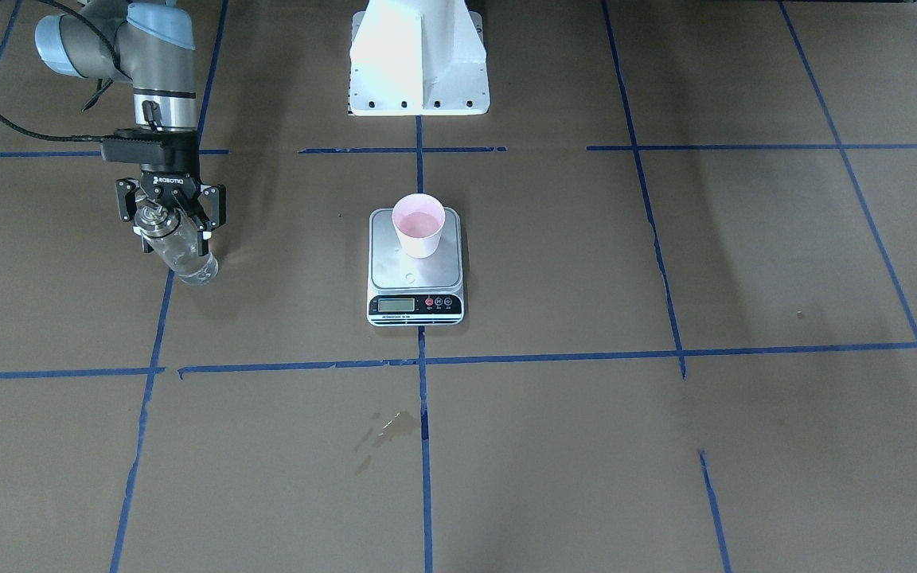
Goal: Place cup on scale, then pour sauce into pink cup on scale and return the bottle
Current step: 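Lower the bottle onto the table and open the right gripper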
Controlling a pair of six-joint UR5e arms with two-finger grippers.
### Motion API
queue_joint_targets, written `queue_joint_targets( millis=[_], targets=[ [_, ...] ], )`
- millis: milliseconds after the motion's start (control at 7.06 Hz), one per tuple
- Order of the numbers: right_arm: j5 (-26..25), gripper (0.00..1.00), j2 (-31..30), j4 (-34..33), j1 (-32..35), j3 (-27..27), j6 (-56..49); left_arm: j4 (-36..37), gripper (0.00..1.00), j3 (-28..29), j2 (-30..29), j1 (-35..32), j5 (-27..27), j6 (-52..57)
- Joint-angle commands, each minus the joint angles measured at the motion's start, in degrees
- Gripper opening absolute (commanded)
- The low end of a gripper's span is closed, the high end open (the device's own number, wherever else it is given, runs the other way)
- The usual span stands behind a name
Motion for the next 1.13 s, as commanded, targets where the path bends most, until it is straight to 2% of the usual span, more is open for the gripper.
queue_joint_targets(
  millis=[0, 425, 709, 992],
  targets=[
    [0.0, 1.00, 0.1, 0.0, 0.0, 0.1, 0.2, 0.0, 1.00, 0.0, 0.0, 0.0, 0.0, 0.0],
    [0.1, 1.00, 0.0, 0.1, -0.1, 0.4, 0.2, 0.0, 1.00, 0.0, -0.3, 0.0, 0.0, 0.0],
    [-0.3, 1.00, -1.4, 0.3, -2.8, 0.8, 0.4, 0.0, 1.00, 0.0, -0.4, 0.0, 0.0, 0.0],
    [-1.6, 1.00, -5.8, 0.3, -8.0, 5.6, 1.6, 0.0, 1.00, 0.0, -0.4, 0.0, 0.0, 0.0]
  ],
)
